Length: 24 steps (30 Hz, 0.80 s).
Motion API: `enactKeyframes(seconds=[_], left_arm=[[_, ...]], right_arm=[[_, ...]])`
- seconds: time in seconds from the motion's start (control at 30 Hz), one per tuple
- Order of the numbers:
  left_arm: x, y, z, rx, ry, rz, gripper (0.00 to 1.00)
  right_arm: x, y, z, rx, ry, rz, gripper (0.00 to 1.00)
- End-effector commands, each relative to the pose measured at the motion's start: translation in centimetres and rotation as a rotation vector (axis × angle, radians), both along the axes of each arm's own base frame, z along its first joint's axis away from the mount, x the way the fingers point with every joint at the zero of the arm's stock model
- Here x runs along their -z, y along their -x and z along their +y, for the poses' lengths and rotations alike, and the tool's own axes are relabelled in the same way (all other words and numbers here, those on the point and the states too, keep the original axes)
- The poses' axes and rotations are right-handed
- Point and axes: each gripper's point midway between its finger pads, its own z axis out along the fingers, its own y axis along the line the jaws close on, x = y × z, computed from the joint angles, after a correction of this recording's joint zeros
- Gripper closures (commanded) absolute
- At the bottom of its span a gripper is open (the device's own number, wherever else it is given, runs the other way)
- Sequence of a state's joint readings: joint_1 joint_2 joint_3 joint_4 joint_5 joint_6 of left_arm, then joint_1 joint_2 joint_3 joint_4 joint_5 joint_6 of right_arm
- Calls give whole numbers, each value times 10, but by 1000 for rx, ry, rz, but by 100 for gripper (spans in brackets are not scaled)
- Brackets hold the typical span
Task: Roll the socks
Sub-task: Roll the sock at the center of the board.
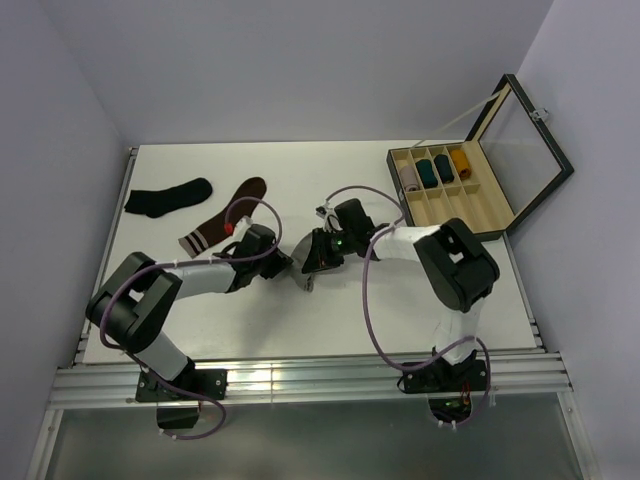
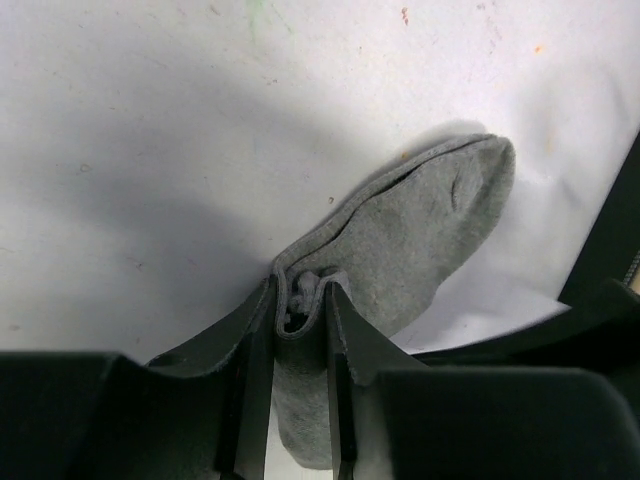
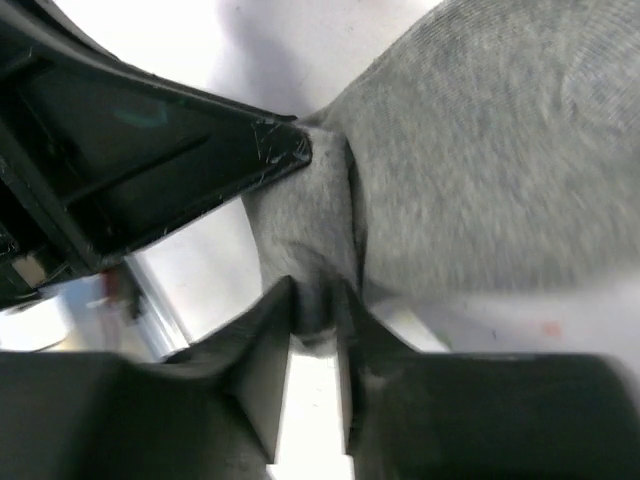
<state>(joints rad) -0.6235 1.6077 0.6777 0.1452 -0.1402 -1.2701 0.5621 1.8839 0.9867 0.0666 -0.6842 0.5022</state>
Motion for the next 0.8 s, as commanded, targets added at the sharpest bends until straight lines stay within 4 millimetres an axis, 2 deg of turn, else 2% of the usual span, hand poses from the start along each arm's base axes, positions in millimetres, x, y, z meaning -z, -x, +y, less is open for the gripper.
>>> enactKeyframes(seconds=[0.0, 0.03, 0.07, 0.1, 0.13, 0.17, 0.2, 0.23, 0.3, 0.33, 0.4, 0.5, 0.77], left_arm=[[26, 23, 21, 61, -181, 124, 98], [27, 27, 25, 81, -213, 137, 99], [25, 28, 26, 91, -226, 142, 100], [20, 25, 25, 96, -234, 135, 100], [19, 25, 26, 115, -252, 137, 100], [20, 29, 29, 124, -273, 159, 100], [16, 27, 27, 132, -276, 155, 100], [15, 27, 28, 144, -287, 155, 100], [13, 28, 29, 153, -297, 166, 100], [13, 29, 28, 164, -297, 169, 100], [13, 30, 27, 176, -302, 180, 100], [17, 32, 27, 189, -306, 198, 100], [20, 32, 26, 203, -309, 220, 100]], right_arm=[[-11, -11, -13, 32, 130, -253, 67], [-12, -11, -16, 24, 151, -318, 59], [-15, -20, -21, 62, 204, -394, 56], [-25, -10, -16, 42, 207, -464, 53], [-32, -13, -15, 34, 226, -553, 49], [-36, -18, -18, 64, 270, -626, 48], [-39, -6, -14, 45, 283, -682, 46], [-46, -8, -11, 43, 285, -756, 44], [-46, -7, -15, 70, 333, -826, 43], [-54, -2, -7, 56, 318, -882, 42], [-59, 1, -5, 65, 331, -939, 40], [-66, 13, 11, 22, 312, -1000, 40], [-59, 31, 40, -91, 328, -1065, 39]])
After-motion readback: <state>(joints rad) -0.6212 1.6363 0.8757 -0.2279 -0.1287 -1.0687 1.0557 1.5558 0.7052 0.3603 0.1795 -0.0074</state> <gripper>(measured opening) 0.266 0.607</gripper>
